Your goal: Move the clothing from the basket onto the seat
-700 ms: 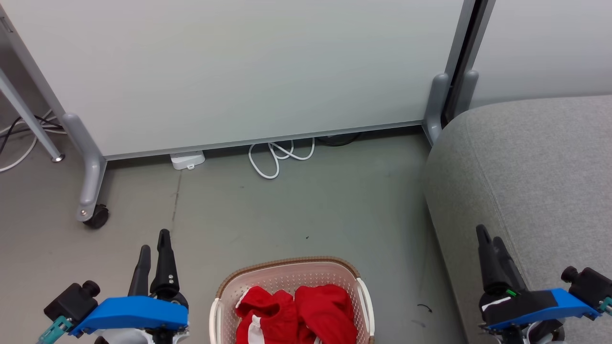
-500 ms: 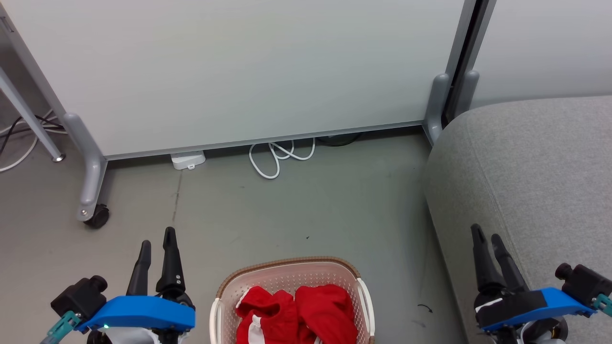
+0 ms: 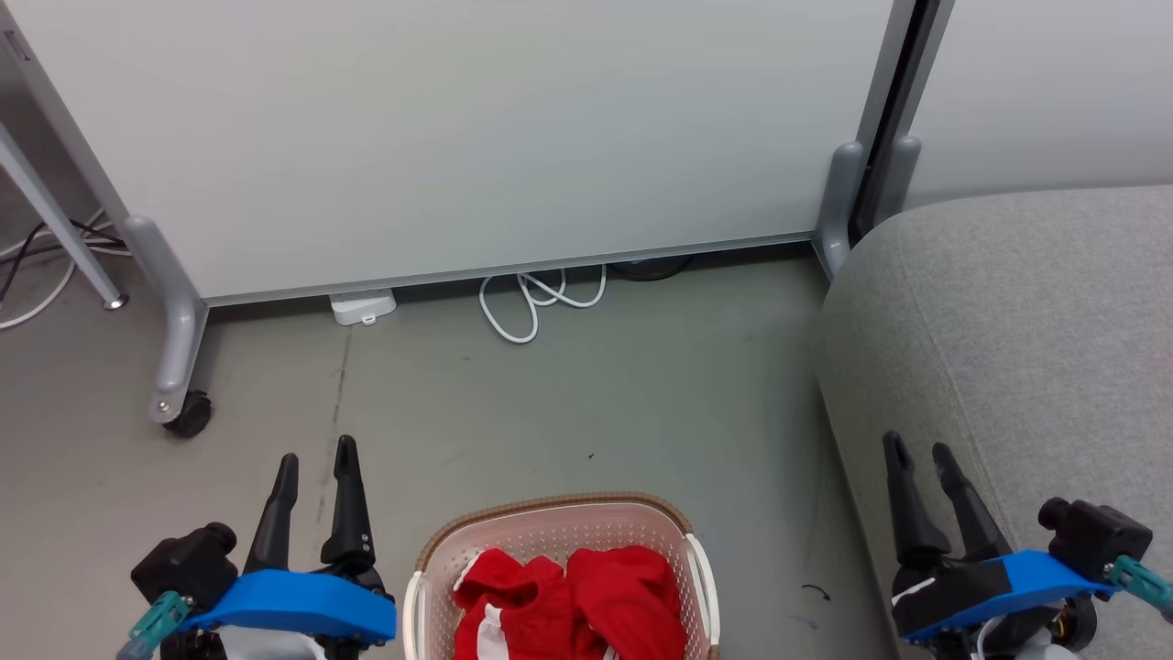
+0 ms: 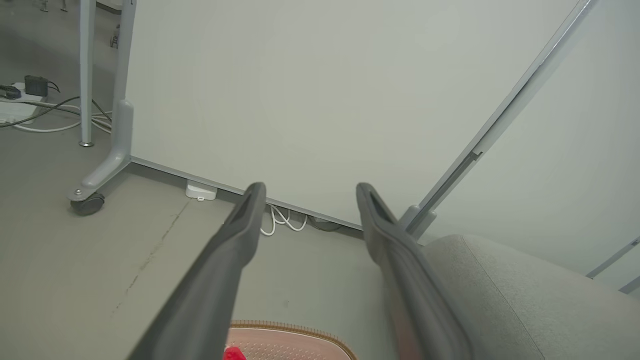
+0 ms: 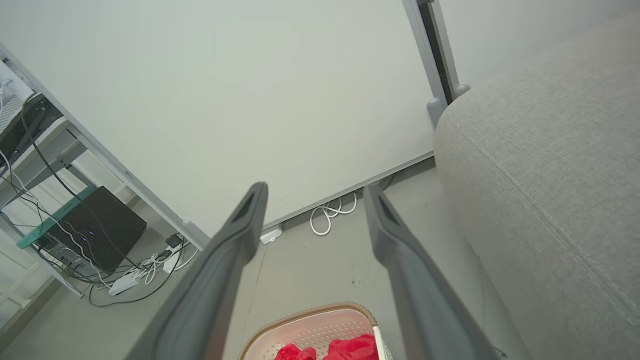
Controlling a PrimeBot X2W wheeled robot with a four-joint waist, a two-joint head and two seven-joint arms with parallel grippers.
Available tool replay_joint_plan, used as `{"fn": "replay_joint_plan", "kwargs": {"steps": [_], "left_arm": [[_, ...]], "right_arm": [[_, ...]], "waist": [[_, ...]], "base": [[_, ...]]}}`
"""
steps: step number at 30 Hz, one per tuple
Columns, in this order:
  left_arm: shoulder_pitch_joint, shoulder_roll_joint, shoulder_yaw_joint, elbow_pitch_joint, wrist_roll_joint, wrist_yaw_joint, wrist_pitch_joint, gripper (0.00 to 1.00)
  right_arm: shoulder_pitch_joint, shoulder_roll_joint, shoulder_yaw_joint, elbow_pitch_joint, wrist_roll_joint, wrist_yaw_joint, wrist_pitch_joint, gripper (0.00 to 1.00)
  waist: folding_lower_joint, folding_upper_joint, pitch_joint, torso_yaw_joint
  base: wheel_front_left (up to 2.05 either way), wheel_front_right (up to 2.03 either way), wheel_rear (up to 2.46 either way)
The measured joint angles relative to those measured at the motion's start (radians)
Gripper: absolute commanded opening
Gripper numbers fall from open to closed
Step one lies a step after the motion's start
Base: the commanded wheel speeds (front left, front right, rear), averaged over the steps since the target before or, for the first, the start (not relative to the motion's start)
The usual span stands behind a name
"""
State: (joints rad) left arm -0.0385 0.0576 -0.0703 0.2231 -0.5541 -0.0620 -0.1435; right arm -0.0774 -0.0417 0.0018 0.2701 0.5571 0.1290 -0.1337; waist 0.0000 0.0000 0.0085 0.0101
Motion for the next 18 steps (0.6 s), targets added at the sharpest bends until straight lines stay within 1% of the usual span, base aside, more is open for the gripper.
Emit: {"fn": "replay_joint_plan", "kwargs": {"steps": [18], "left_arm": [[0.008, -0.001, -0.021, 0.022, 0.153, 0.004, -0.044, 1.0]], "right_arm": [[-0.001, -0.002, 0.001, 0.002, -0.189, 0.0, -0.018, 1.0]], "waist": [[0.0, 0.0, -0.009, 0.003]], "base": [[0.0, 0.0, 0.0]]}}
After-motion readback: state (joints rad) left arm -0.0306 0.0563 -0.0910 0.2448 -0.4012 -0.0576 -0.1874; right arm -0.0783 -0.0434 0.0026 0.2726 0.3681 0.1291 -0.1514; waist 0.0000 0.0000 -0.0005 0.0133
